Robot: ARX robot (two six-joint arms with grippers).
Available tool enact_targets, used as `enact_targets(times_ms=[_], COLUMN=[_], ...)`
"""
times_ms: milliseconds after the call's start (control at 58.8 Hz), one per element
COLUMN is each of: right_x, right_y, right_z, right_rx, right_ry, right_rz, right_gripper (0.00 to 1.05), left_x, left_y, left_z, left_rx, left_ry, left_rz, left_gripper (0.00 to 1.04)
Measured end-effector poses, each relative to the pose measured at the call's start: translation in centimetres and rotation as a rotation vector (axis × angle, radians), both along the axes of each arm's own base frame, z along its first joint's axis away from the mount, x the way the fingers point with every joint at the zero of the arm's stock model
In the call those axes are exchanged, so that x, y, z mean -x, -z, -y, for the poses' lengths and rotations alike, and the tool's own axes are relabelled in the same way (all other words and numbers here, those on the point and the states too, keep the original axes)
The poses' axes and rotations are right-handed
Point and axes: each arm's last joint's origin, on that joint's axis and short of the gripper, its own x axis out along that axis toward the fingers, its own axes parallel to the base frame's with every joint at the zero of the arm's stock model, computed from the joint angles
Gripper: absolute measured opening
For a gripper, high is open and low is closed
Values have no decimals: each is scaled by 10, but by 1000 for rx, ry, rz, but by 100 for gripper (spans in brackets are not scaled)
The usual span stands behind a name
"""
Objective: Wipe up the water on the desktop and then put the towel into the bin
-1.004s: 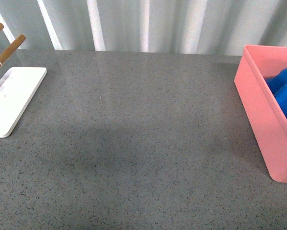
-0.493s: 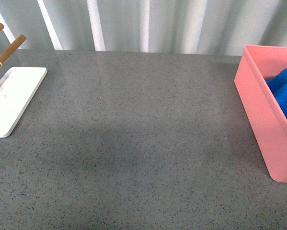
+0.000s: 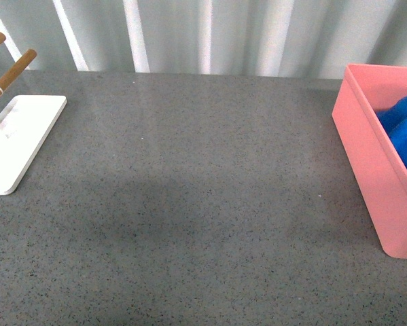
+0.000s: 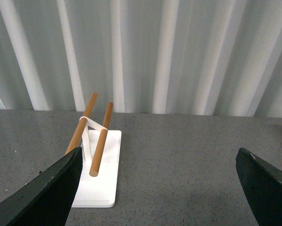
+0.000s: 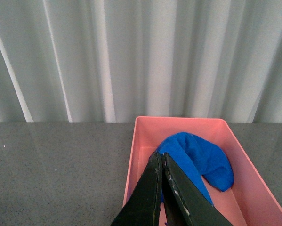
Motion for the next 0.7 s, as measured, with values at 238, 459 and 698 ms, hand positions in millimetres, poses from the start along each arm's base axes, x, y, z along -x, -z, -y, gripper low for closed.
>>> enact_targets(times_ms=[238, 459, 698], right_x=[0, 0, 0], right_y=[0, 0, 0], right_z=[0, 0, 0], right_rx=[0, 0, 0], right_ry=[0, 0, 0], right_rz=[0, 0, 0], right_gripper=[14, 53, 95], left_x=[0, 0, 0], left_y=[0, 0, 0], left_z=[0, 0, 0], left_rx=[0, 0, 0], left_ry=[0, 0, 0], left_rz=[0, 0, 0], left_gripper=[98, 98, 98])
